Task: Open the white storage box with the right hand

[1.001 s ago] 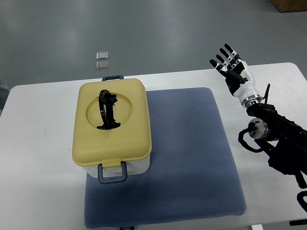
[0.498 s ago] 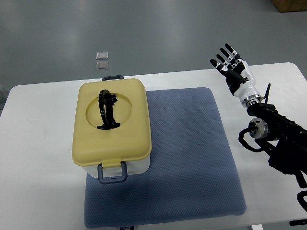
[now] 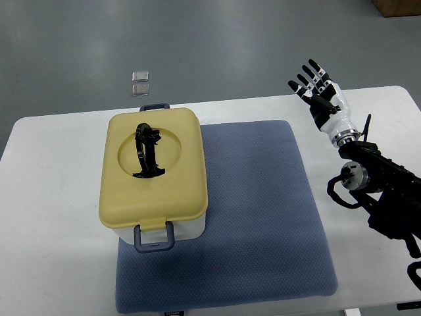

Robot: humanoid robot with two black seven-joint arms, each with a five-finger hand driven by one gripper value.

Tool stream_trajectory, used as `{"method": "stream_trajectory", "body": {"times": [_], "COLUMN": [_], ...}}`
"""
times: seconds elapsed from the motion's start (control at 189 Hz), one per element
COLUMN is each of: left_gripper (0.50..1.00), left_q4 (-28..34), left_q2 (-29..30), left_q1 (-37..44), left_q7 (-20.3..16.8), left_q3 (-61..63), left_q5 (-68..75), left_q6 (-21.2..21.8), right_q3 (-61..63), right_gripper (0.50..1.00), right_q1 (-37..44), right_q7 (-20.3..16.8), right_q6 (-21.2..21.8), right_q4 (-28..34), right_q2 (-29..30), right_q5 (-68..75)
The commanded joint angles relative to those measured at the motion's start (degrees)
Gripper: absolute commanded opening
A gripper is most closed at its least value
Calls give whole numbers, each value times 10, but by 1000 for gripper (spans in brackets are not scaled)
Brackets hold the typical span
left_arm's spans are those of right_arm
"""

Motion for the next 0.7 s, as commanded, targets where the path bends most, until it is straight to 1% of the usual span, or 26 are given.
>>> {"method": "stream_trajectory", "body": {"times": [0.0,0.297,0.445,0.562,0.694], "left_gripper": [1000,1000,1000,1000,1000], "left_q4": [0,0,0,0,0], "left_q2": [0,0,0,0,0], "left_q1": [-1,-3,-3,-3,-3], "left_q7": [0,0,0,0,0], "left_q3": [1,0,0,0,0], "left_q5": [0,0,0,0,0], "left_q6": [0,0,0,0,0], "right_q3": [0,-1,-5,-10,-20], "right_gripper": [926,926,926,926,926], "right_q1": [0,18,37,46,74], "right_q7": [0,-2,-5,-6,-7], "right_q6": [0,0,-23,-24,-24], "right_q4": [0,0,7,9,10], "right_q2": [-1,-1,-7,-11,-21], "right_q5": [0,-2,-9,-9,-18]}}
